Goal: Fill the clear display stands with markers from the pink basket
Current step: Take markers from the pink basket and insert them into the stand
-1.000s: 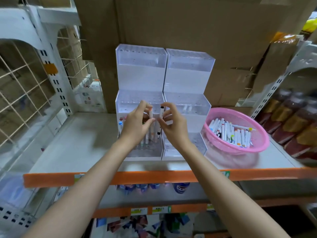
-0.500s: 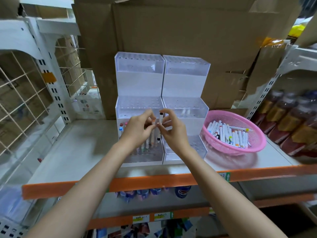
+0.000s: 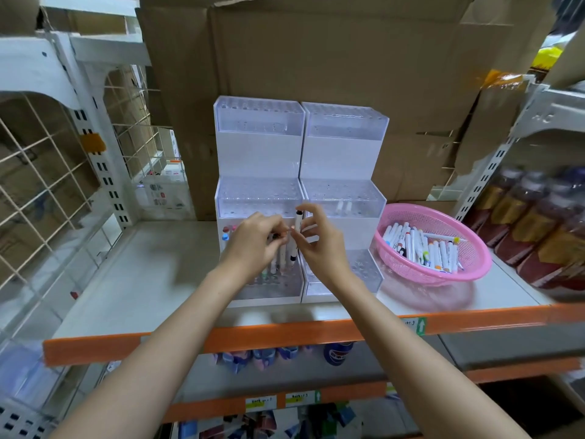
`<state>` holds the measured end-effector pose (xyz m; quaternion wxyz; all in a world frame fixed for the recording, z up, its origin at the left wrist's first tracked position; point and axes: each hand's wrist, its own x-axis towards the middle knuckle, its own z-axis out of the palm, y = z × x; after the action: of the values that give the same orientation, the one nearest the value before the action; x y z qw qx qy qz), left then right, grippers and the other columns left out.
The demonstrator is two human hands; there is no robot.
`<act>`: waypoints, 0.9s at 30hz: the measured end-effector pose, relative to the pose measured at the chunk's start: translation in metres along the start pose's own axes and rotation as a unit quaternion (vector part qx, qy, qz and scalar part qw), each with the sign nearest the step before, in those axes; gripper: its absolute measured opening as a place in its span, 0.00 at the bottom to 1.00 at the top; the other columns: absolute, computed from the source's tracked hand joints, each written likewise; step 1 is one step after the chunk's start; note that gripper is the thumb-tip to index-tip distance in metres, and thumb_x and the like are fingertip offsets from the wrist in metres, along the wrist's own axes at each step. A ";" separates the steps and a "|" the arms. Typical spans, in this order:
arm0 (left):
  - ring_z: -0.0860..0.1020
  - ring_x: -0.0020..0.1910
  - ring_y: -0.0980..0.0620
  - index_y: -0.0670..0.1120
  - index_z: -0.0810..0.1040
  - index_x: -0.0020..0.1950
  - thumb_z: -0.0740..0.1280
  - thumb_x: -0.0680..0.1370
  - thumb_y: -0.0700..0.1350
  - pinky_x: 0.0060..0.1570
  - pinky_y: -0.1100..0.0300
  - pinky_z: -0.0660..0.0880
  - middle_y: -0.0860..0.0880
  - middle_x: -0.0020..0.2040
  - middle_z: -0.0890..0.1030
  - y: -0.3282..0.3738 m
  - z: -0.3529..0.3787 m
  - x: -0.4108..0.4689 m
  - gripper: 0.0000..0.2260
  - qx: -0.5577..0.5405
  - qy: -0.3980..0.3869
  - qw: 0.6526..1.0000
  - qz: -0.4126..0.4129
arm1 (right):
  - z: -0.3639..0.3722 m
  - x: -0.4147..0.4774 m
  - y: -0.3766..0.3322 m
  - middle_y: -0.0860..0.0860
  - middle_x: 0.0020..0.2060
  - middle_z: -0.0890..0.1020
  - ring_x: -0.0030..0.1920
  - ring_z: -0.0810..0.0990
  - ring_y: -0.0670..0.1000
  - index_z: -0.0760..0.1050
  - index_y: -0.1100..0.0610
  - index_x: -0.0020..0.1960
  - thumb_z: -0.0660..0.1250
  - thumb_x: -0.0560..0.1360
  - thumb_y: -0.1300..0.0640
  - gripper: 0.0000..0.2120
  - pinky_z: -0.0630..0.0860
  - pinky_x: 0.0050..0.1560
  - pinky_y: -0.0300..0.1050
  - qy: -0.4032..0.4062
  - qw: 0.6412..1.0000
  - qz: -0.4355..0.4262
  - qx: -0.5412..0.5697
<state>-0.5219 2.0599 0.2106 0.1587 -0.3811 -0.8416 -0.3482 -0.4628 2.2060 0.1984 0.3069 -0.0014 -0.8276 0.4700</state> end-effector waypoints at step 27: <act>0.78 0.45 0.45 0.46 0.82 0.45 0.76 0.67 0.39 0.44 0.52 0.70 0.49 0.43 0.79 0.002 -0.002 -0.011 0.09 0.148 0.038 0.984 0.091 | -0.003 -0.006 -0.002 0.47 0.37 0.77 0.37 0.79 0.49 0.72 0.53 0.60 0.68 0.76 0.65 0.15 0.78 0.40 0.43 0.004 1.000 0.005 -0.013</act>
<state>-0.5131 2.0539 0.2075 0.2764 -0.4152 -0.8389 -0.2177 -0.4556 2.2058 0.1977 0.3078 -0.0110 -0.8323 0.4608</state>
